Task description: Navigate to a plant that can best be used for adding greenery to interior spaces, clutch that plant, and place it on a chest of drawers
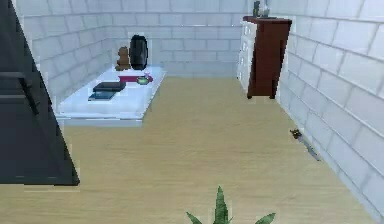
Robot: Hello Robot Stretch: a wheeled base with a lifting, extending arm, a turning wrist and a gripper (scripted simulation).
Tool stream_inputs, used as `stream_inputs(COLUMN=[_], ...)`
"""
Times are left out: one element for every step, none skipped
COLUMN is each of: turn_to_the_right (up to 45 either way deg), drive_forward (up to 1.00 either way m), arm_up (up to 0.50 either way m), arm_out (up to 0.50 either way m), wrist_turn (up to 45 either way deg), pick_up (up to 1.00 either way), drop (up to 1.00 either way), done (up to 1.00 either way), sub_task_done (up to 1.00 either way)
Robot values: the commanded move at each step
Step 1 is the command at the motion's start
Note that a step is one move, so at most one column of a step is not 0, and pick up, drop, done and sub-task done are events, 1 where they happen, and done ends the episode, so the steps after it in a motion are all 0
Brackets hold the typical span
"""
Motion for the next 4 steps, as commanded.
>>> stream_inputs(turn_to_the_right=[-39.0, 0.0, -27.0, 0.0], drive_forward=[0.0, 0.1, 0.0, 1.0], arm_up=[0.0, 0.0, 0.0, 0.0], arm_out=[0.0, 0.0, 0.0, 0.0], wrist_turn=[0.0, 0.0, 0.0, 0.0], pick_up=[0.0, 0.0, 0.0, 0.0], drop=[0.0, 0.0, 0.0, 0.0], done=[0.0, 0.0, 0.0, 0.0], sub_task_done=[0.0, 0.0, 0.0, 0.0])
